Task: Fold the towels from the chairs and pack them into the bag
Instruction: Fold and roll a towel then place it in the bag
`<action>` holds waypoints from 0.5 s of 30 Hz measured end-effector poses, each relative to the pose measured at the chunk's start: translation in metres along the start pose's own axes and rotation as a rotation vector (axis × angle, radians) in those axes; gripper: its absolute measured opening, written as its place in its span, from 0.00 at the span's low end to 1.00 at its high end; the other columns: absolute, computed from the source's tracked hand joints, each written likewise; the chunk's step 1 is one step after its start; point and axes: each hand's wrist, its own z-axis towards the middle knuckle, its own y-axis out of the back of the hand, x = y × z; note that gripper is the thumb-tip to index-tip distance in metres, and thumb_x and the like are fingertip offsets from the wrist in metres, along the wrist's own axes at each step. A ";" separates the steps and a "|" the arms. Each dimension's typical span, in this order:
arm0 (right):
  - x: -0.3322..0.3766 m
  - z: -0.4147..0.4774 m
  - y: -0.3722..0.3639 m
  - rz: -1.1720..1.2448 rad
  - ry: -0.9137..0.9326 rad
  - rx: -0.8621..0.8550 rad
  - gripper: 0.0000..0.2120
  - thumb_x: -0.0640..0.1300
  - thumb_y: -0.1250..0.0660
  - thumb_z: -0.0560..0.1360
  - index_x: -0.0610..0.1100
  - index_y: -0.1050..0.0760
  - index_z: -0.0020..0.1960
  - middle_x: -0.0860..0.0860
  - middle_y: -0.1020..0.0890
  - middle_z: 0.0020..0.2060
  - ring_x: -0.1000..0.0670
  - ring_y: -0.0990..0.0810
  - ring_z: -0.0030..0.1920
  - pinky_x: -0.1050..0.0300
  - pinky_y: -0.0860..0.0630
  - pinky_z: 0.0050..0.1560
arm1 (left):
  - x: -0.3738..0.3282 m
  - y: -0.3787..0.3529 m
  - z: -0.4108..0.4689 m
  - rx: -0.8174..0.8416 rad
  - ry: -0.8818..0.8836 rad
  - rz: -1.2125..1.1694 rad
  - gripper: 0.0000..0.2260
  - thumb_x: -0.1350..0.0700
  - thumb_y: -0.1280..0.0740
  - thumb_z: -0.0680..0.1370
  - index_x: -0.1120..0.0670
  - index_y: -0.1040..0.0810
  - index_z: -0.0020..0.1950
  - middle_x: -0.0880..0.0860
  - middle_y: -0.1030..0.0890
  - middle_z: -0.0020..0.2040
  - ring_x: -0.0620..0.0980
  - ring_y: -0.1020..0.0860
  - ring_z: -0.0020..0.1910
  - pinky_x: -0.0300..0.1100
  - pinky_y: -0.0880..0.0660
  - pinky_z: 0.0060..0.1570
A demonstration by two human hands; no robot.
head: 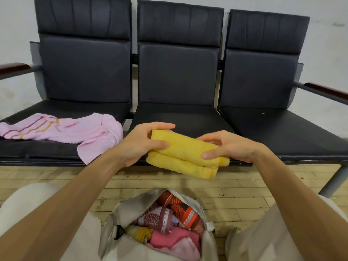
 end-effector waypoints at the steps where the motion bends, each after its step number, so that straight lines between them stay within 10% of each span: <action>1: 0.002 0.000 -0.002 -0.086 -0.019 0.032 0.25 0.48 0.24 0.68 0.51 0.24 0.64 0.54 0.17 0.55 0.54 0.18 0.55 0.59 0.20 0.52 | 0.001 -0.001 0.000 0.021 -0.010 0.010 0.21 0.67 0.30 0.73 0.48 0.22 0.63 0.52 0.19 0.58 0.51 0.20 0.55 0.45 0.19 0.49; 15: 0.000 0.022 -0.029 -0.682 0.137 -0.040 0.20 0.44 0.24 0.64 0.53 0.30 0.50 0.54 0.23 0.43 0.54 0.23 0.45 0.54 0.23 0.43 | 0.014 -0.001 0.010 0.347 0.130 0.655 0.23 0.57 0.25 0.71 0.45 0.26 0.64 0.43 0.23 0.57 0.44 0.25 0.56 0.43 0.25 0.56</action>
